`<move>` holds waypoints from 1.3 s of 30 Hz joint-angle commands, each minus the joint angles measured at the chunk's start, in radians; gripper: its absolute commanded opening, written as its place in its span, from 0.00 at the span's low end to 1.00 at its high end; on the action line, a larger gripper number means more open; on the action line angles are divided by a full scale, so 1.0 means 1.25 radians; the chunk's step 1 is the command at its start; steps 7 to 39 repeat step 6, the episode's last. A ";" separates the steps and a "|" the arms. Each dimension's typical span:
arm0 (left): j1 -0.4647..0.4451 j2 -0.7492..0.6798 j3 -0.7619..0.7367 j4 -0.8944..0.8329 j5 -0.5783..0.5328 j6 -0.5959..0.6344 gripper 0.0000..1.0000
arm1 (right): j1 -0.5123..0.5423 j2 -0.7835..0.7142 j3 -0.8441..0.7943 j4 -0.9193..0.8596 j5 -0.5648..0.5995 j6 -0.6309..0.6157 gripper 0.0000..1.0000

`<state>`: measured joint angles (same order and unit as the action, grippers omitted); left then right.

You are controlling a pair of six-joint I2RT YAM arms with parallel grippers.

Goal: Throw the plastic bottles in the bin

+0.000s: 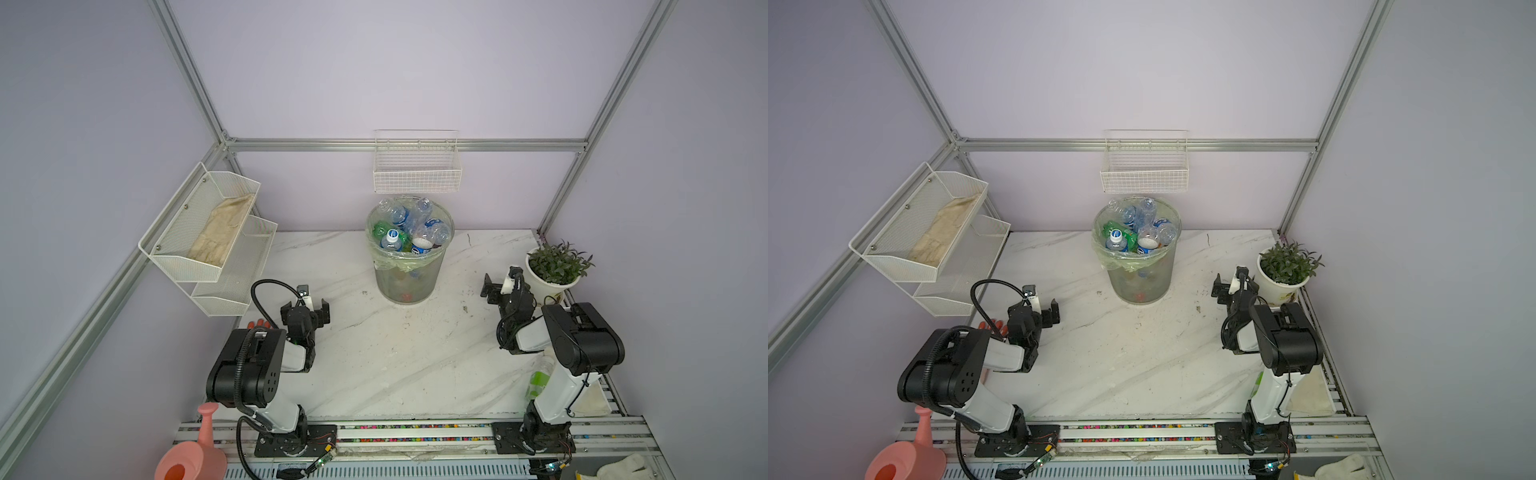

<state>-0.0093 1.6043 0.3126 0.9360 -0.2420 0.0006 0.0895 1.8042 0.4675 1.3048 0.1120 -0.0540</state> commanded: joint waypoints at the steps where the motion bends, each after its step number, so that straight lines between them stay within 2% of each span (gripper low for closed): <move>1: 0.005 -0.024 0.054 0.011 0.028 -0.010 1.00 | -0.003 -0.018 0.006 0.011 -0.006 -0.007 0.97; 39: 0.005 -0.026 0.053 0.011 0.035 -0.010 1.00 | -0.004 -0.021 0.004 0.011 -0.007 -0.008 0.97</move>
